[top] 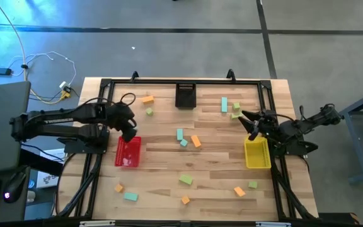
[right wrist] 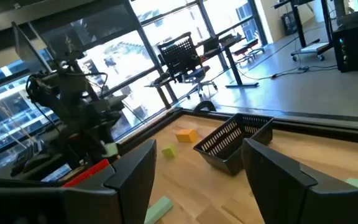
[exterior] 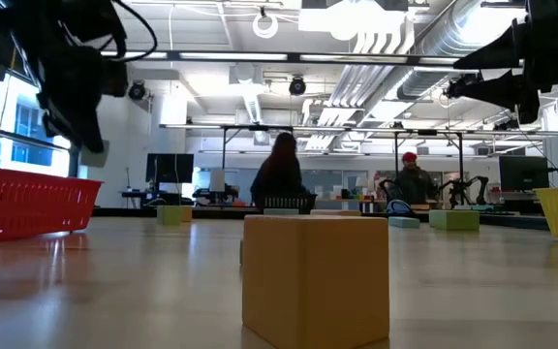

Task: Sort & place blocks by color
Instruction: Put the blue block into the red bin

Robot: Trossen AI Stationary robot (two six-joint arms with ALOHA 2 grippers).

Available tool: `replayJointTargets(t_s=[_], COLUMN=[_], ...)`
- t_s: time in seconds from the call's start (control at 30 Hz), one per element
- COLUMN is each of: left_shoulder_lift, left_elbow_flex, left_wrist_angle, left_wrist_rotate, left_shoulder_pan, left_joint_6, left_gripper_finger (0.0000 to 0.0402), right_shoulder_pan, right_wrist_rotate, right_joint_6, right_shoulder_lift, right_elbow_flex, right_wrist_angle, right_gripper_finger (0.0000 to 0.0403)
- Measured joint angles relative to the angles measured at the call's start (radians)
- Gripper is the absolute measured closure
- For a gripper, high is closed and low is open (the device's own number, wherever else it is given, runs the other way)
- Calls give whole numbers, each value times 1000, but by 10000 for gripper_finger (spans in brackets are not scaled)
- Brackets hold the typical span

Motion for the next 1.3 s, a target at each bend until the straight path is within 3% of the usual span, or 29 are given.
replayJointTargets(t_s=[0.3, 0.63, 0.9, 1.07, 1.3], left_shoulder_lift=[-14, -5, 65, 128, 198], left_elbow_flex=[57, 34, 34, 34, 34], left_wrist_angle=[-125, -139, -140, -138, -131], left_wrist_rotate=[20, -42, -94, -114, -125], left_shoulder_pan=[-164, -376, -447, -454, -454], left_joint_6=[-91, -264, -341, -389, -431], left_gripper_finger=[295, 294, 292, 276, 260], right_shoulder_pan=[0, 0, 0, 0, -13], right_wrist_rotate=[-4, -27, -63, -101, -119], right_joint_6=[19, 79, 238, 273, 455], right_shoulder_lift=[141, 478, 756, 897, 1054], right_elbow_flex=[70, 240, 370, 504, 696], right_wrist_angle=[6, 6, 1, -106, -405], right_gripper_finger=[179, 179, 179, 179, 179])
